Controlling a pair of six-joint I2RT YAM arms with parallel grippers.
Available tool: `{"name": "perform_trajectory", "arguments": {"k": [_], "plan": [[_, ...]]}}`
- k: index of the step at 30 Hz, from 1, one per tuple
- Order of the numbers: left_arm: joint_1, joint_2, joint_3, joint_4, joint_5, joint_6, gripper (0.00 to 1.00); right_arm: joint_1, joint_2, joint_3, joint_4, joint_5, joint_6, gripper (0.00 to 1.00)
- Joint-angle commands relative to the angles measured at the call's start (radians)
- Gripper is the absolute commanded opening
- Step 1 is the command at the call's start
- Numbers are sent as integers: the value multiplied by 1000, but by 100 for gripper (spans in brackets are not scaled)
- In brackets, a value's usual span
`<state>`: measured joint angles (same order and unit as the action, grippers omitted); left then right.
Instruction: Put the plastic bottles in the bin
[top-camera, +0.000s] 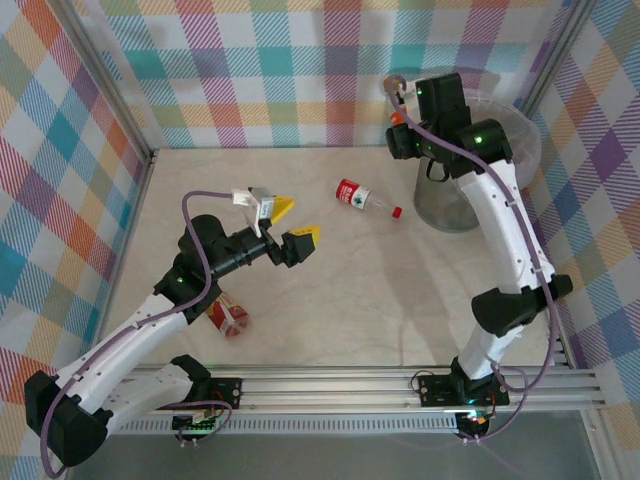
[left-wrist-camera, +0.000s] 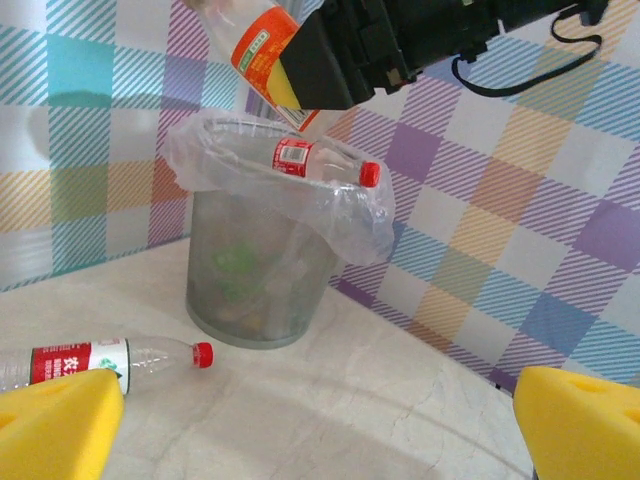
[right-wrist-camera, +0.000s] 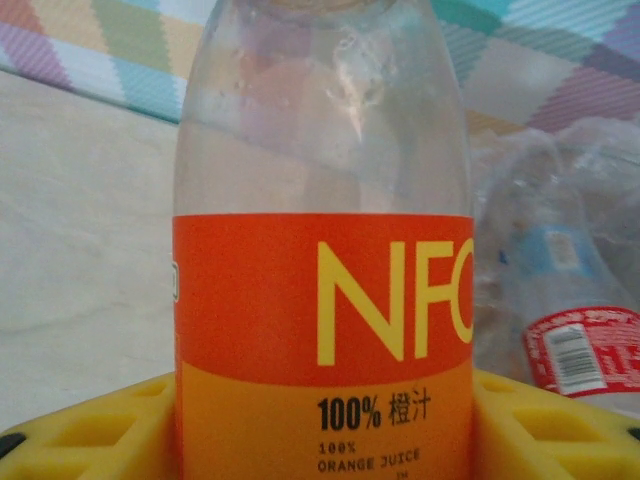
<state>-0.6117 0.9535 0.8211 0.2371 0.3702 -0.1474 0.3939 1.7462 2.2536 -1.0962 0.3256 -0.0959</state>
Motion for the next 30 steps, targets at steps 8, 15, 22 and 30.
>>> {"name": "perform_trajectory", "arguments": {"k": [8,15,22,30], "plan": [[-6,-5,37,-54,3,34,100,-139,108,49,-129,28,27,60],[-10,-7,41,-73,-1,42,100,-204,112,41,-154,31,47,61],[-10,-3,43,-82,-1,42,100,-238,124,48,-160,13,41,63],[-11,-1,43,-85,-5,42,100,-250,160,88,-169,6,45,73]]}}
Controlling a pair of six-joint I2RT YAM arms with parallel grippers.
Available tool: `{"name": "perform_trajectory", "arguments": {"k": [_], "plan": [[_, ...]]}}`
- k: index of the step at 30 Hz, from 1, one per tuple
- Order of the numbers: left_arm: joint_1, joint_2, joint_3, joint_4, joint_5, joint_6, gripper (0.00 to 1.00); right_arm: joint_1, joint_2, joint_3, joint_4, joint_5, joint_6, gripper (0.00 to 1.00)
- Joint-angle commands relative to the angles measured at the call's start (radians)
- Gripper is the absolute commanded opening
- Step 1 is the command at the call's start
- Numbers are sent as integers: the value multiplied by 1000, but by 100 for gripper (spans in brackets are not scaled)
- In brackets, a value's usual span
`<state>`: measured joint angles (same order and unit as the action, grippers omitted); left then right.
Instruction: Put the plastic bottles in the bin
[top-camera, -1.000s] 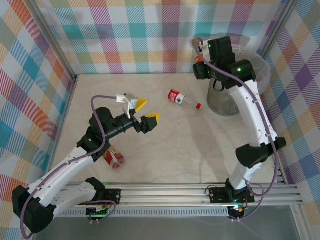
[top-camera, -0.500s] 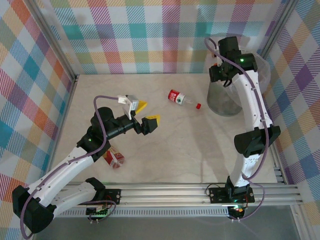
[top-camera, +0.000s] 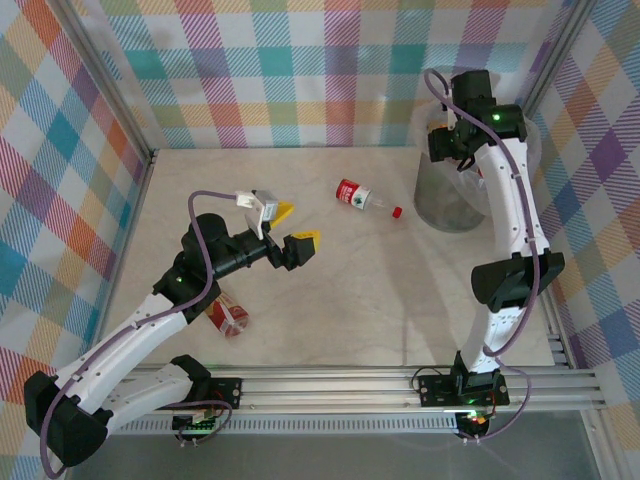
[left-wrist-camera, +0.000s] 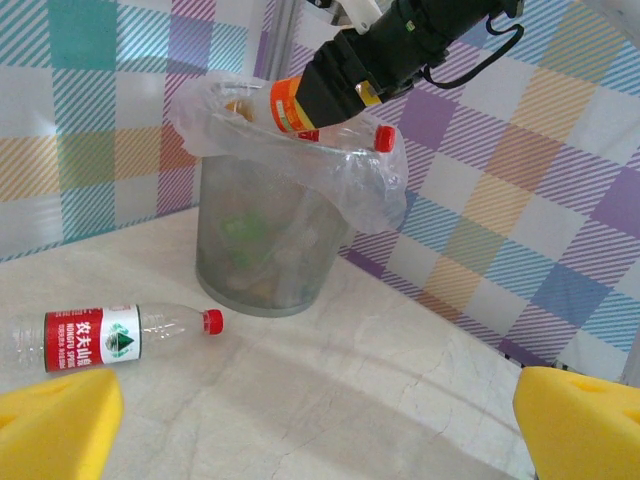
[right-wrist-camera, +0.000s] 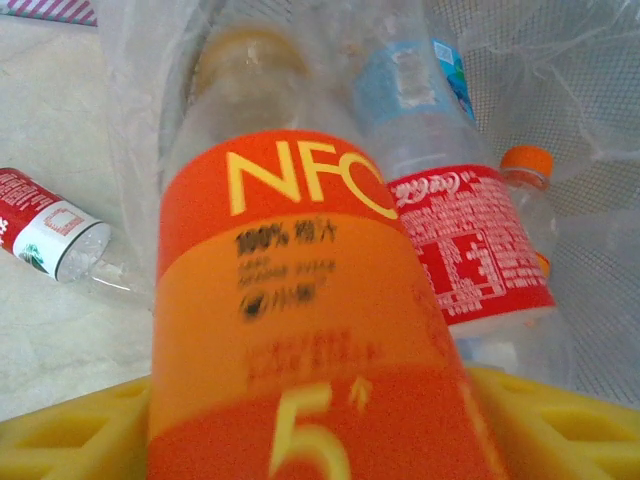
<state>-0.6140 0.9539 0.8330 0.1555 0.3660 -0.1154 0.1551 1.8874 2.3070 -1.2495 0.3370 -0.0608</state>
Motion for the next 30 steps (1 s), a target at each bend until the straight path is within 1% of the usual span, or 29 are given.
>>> {"name": "perform_trajectory", "arguments": {"k": [1,9,12,14,17,20,24,27,29,30], "plan": [[-9,-1,31,-5,-1,10,100,-11,19,38,-15,-6,10,75],[-8,5,36,-15,4,11,100,-14,5,58,-9,13,34,83],[-9,8,40,-22,7,13,100,-15,-16,77,-13,-37,52,84],[-9,9,42,-25,8,13,100,-15,-35,75,-15,-81,64,82],[-9,9,42,-25,8,13,100,-16,-66,42,-18,-102,80,79],[-9,8,43,-26,9,13,100,-15,-126,-58,26,-76,90,78],[-9,10,43,-27,11,12,100,-15,-191,-156,64,-6,115,79],[-9,11,45,-30,13,13,100,-15,-225,-201,70,-2,139,78],[-9,12,44,-31,13,13,100,-15,-249,-242,84,-23,151,74],[-9,14,46,-33,14,14,100,-15,-261,-260,97,-41,153,70]]}}
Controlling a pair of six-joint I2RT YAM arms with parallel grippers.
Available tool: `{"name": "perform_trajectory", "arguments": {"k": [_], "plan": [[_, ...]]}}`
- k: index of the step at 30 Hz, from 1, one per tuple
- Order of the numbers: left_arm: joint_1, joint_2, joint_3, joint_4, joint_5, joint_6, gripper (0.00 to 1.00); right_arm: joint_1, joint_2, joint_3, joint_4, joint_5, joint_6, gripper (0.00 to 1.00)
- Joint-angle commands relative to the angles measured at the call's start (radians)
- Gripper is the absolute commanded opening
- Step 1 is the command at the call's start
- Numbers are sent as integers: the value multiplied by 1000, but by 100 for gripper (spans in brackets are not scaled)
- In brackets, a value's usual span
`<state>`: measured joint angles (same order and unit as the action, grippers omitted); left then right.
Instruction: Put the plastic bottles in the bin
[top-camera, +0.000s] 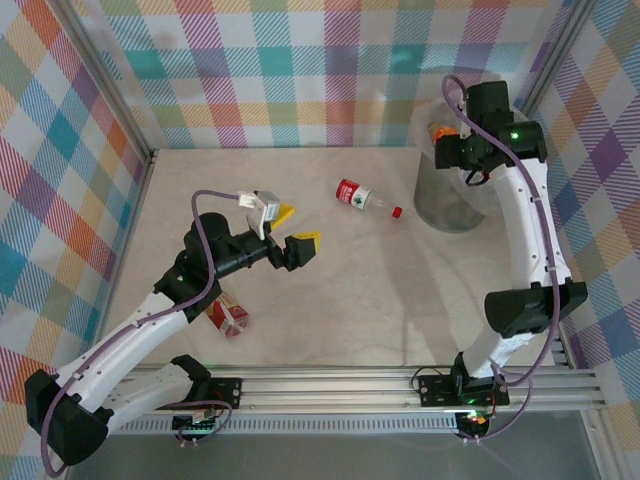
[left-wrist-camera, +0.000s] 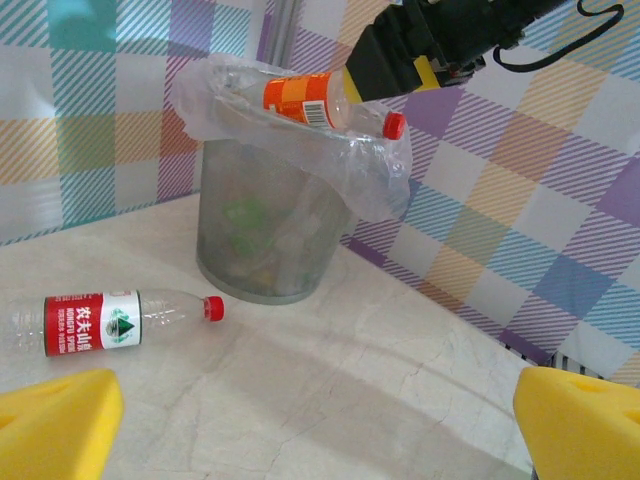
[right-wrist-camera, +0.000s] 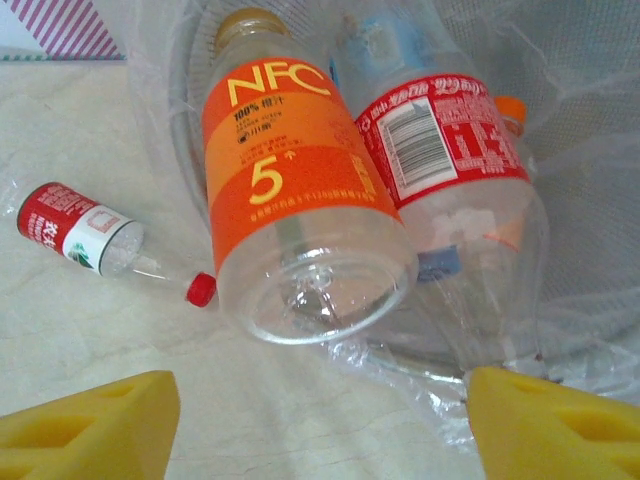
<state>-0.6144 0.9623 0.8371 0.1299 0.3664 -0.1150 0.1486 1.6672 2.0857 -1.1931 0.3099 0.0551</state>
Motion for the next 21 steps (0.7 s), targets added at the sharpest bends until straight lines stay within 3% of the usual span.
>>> {"name": "perform_trajectory", "arguments": {"k": [1,5,14,21], "plan": [[-8,5,43,-7,16,12,100,-8,-48,-54,51,-33,41,67],[-10,8,44,-6,17,11,100,-9,-43,-80,75,-95,55,60],[-11,8,46,-12,19,9,100,-9,22,-99,173,-45,123,45],[-13,8,48,-17,20,13,100,-9,71,-88,176,-43,122,40]]}}
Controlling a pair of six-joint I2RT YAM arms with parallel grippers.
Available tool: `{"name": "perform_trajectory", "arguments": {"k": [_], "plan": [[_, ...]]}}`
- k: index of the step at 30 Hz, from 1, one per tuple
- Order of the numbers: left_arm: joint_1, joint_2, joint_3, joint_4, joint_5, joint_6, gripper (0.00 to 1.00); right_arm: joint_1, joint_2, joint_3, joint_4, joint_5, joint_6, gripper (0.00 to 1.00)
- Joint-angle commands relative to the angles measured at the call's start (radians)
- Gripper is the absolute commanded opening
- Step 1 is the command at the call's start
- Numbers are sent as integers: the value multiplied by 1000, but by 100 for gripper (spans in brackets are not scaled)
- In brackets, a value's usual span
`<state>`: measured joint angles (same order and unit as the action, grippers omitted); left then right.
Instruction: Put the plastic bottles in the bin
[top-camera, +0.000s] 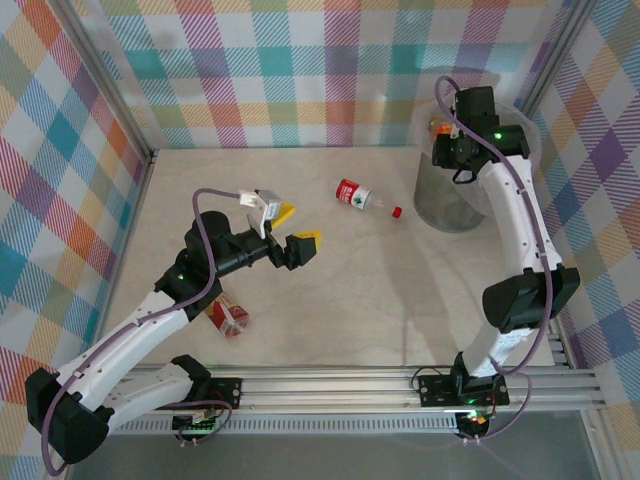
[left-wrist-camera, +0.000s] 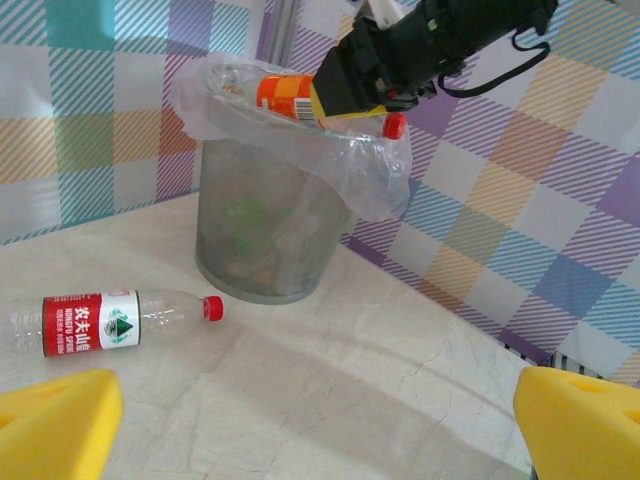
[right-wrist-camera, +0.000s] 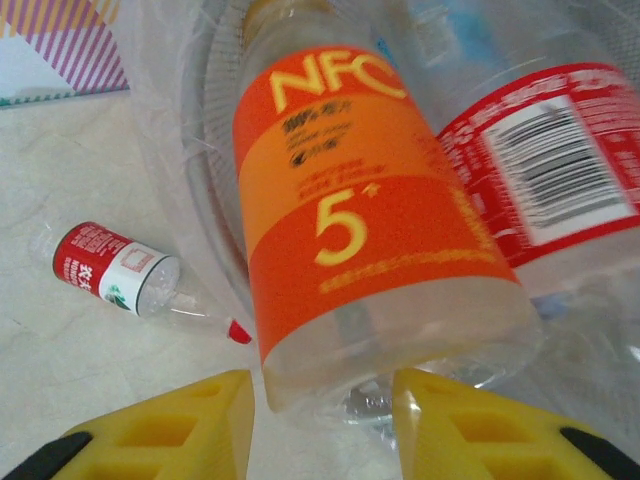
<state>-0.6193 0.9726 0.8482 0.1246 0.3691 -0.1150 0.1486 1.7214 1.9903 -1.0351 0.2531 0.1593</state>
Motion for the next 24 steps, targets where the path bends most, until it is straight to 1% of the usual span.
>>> {"name": "perform_trajectory", "arguments": {"k": [1,8,13,17,21,24], "plan": [[-8,-2,36,-13,19,12,100,-9,20,6,19,17,18,39],[-10,-8,38,-20,17,15,100,-9,29,36,7,12,14,38],[-10,-11,39,-24,14,18,100,-9,3,61,2,-70,0,42],[-11,-14,41,-28,13,18,100,-7,-74,2,33,-153,0,44],[-11,-14,50,-46,10,23,100,-4,-164,-93,82,-293,-17,47],[-11,-15,67,-85,7,40,100,14,-224,-172,107,-401,-47,51]]}}
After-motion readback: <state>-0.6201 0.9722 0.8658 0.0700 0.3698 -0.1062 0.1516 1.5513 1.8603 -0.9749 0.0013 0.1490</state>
